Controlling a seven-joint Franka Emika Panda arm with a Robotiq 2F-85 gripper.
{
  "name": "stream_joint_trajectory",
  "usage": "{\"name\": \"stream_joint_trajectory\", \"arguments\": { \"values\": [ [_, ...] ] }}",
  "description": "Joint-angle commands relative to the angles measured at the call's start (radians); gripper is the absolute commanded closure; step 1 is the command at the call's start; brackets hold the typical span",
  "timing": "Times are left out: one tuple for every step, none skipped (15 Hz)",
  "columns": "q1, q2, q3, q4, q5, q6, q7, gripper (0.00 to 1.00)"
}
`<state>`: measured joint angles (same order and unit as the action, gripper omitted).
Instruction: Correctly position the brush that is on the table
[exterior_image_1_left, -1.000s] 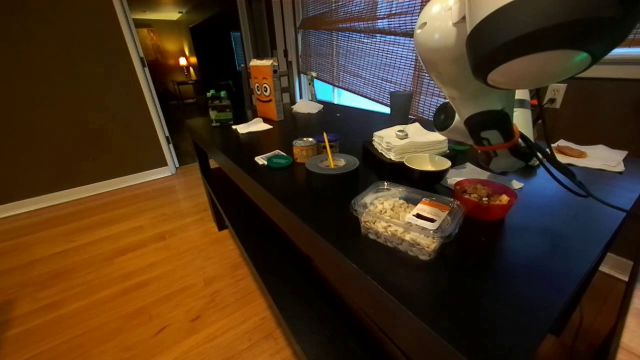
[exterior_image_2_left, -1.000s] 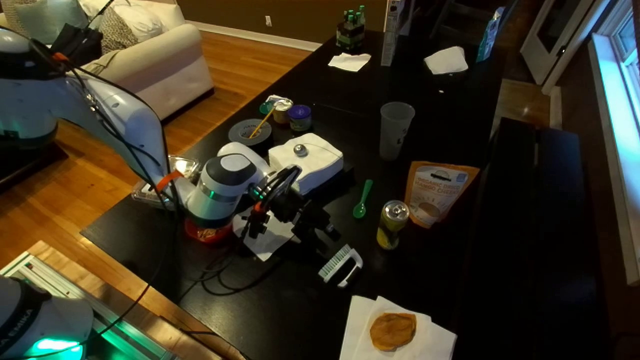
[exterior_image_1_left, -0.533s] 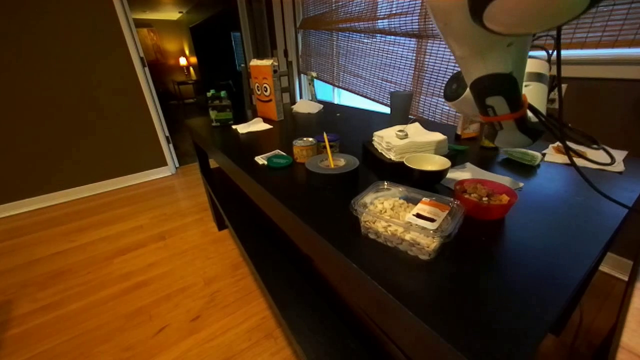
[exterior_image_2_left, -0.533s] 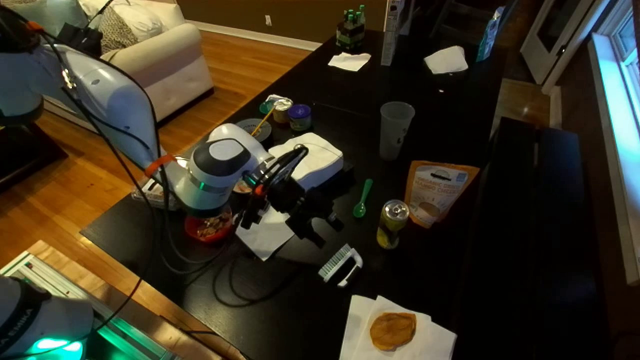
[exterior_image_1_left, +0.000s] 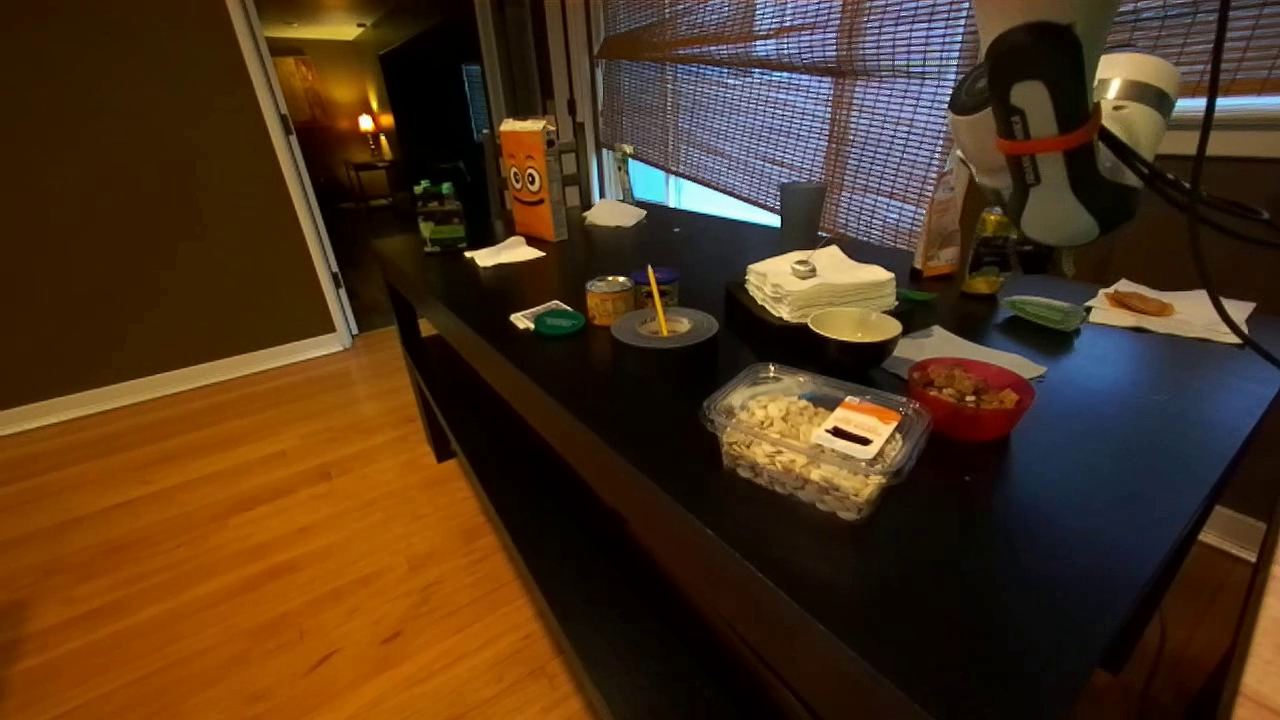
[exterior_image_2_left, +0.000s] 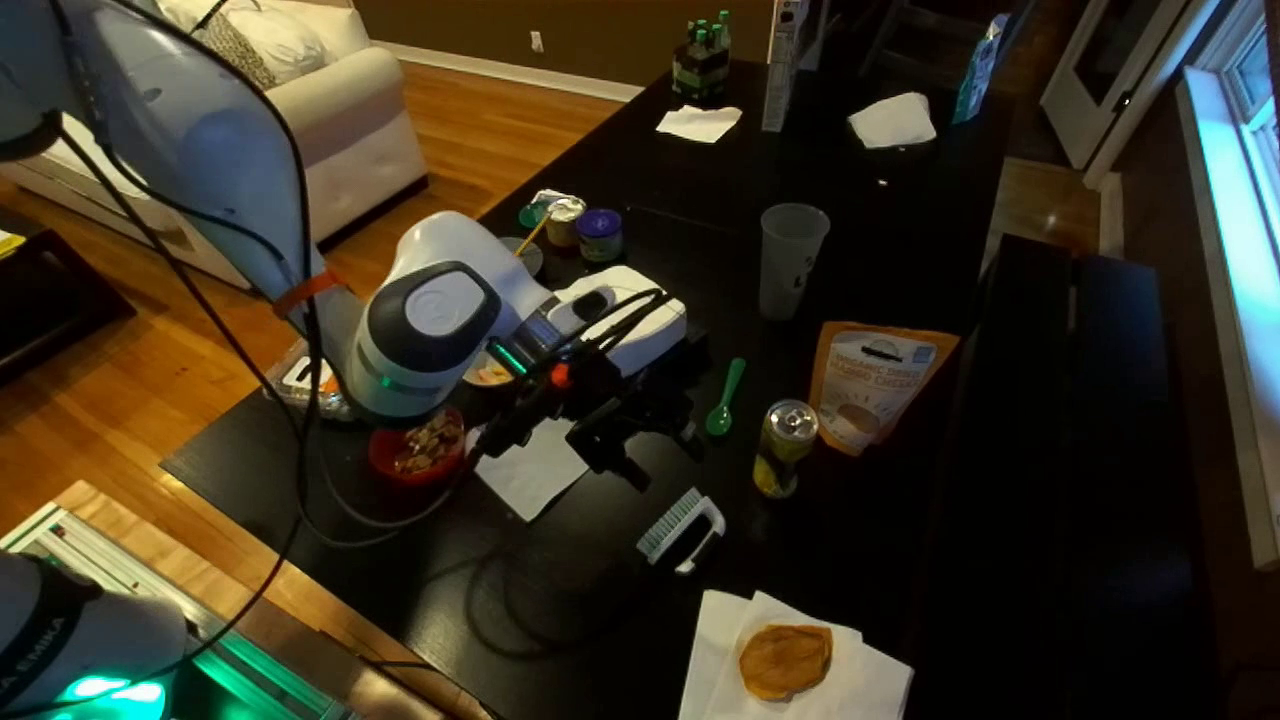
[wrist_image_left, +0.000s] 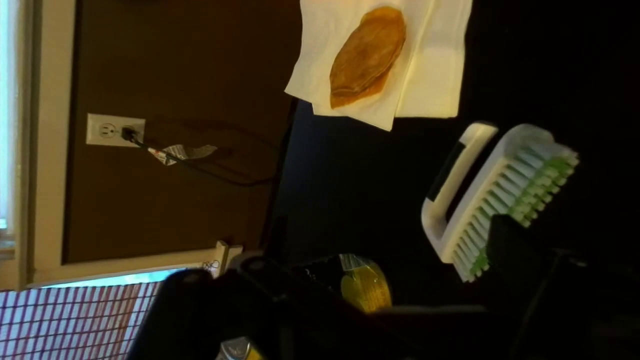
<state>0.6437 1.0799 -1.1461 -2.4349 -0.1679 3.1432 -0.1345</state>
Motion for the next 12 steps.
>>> {"name": "stream_joint_trajectory", "arguments": {
  "values": [
    [-0.132,-0.235,0.015,-0.017,-0.100,0.015,-0.162,0.00],
    [-0.164,-0.279,0.021,-0.012,-0.123,-0.007,-0.196,0.00],
    [-0.194,-0.324,0.030,-0.008,-0.145,-0.023,-0.225,0.00],
    [-0.225,-0.369,0.043,-0.005,-0.166,-0.042,-0.253,0.00],
    [-0.259,-0.416,0.061,-0.001,-0.188,-0.063,-0.278,0.00],
    [-0.295,-0.464,0.084,0.002,-0.209,-0.086,-0.301,0.00],
    [-0.333,-0.507,0.114,0.007,-0.226,-0.111,-0.319,0.00],
    [-0.375,-0.549,0.150,0.010,-0.244,-0.139,-0.337,0.00],
    [-0.421,-0.592,0.193,0.012,-0.259,-0.170,-0.353,0.00],
    [-0.479,-0.631,0.248,0.018,-0.270,-0.202,-0.371,0.00],
    [-0.542,-0.671,0.312,0.022,-0.275,-0.237,-0.390,0.00],
    [-0.611,-0.709,0.383,0.024,-0.272,-0.272,-0.415,0.00]
  ]
}}
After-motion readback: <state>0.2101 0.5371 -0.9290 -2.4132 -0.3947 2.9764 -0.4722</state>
